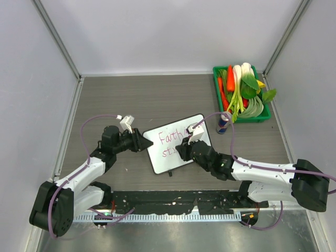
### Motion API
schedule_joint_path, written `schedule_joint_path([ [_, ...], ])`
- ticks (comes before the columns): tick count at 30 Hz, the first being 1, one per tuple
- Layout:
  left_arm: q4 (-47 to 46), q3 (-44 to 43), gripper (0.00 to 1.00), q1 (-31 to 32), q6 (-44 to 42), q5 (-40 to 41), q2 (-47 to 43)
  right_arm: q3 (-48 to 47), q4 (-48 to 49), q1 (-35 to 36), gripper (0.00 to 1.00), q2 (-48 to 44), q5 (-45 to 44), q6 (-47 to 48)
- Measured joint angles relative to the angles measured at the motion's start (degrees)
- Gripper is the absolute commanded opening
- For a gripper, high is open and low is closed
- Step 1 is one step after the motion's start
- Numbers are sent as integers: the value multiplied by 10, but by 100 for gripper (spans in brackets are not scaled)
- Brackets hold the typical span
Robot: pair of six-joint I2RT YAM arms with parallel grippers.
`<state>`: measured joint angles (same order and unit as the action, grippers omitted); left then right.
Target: Write a sentence on the whiteboard
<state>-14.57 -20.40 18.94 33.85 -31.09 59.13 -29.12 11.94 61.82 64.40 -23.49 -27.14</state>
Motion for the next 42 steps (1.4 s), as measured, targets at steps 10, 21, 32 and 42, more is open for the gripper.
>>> schedule_joint_path([
  [10,0,0,0,0,0,0,0,-7,-4,1,2,3,-9,6],
  [21,0,0,0,0,0,0,0,-28,-3,1,2,22,-20,11],
  [32,0,0,0,0,0,0,0,-41,-10,1,1,25,-50,17],
  [42,0,0,0,0,0,0,0,-41,-14,1,1,23,-57,17],
])
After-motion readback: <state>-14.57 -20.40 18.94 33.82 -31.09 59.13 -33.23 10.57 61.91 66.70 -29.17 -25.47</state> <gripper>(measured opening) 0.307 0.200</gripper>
